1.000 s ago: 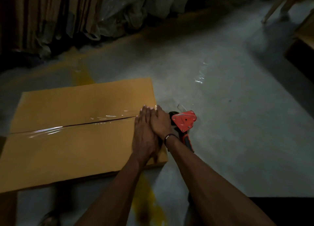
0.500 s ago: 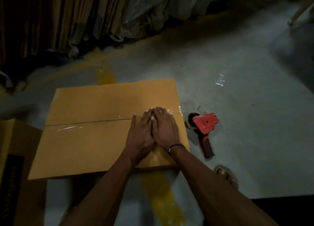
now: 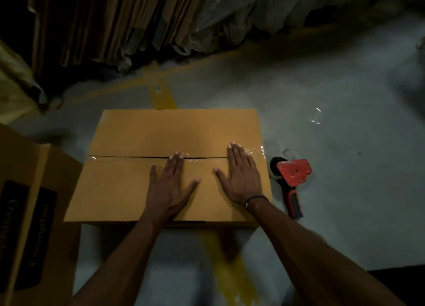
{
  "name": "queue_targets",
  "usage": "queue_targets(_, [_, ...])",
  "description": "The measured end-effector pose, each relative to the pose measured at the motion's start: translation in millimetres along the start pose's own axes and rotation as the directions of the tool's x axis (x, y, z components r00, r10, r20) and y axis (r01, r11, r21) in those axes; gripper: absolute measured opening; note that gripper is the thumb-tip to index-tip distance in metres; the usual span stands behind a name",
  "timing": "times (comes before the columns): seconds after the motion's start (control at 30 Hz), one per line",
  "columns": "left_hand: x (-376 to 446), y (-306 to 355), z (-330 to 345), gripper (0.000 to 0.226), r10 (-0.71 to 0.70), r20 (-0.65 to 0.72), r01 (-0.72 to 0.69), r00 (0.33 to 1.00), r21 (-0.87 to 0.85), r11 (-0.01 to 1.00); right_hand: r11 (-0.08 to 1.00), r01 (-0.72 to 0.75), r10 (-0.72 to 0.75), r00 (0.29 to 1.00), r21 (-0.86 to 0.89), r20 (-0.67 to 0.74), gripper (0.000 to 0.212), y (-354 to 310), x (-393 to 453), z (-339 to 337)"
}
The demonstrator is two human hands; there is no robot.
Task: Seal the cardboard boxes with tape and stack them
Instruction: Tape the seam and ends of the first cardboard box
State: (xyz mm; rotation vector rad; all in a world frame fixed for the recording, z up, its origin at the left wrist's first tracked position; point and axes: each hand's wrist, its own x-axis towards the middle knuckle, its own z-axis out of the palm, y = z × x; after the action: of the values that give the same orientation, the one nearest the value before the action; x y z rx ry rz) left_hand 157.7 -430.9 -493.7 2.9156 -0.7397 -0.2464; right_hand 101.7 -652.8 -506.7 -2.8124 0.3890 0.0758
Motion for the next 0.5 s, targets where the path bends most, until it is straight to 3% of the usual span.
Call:
queue_targets(0.13, [1,-19,4,0.089,0.004,-0.043,-0.001,0.999,0.066,0.998,0.998,0.066,-0.066,0.998,-0.019,-0.004,0.075,-14,4,0])
queue_targets(0.2, [8,-12,3,0.082,0.113,-0.058,-0.110,0.992,0.052,0.993,0.977,0.210,-0.210,0.978,0.032,-0.004,0.067,-35,10,-1])
queue_targets(0.3, [17,-15,7,0.072,0.231,0.026,-0.233,0.973,0.057,0.971,0.934,0.357,-0.358,0.929,0.024,0.093,0.061,-57,18,9])
queue_targets(0.5, [4,-61,-1,0.087,0.155,0.072,-0.158,0.985,0.033,0.987,0.923,0.382,-0.374,0.919,-0.047,0.127,0.066,-44,19,17])
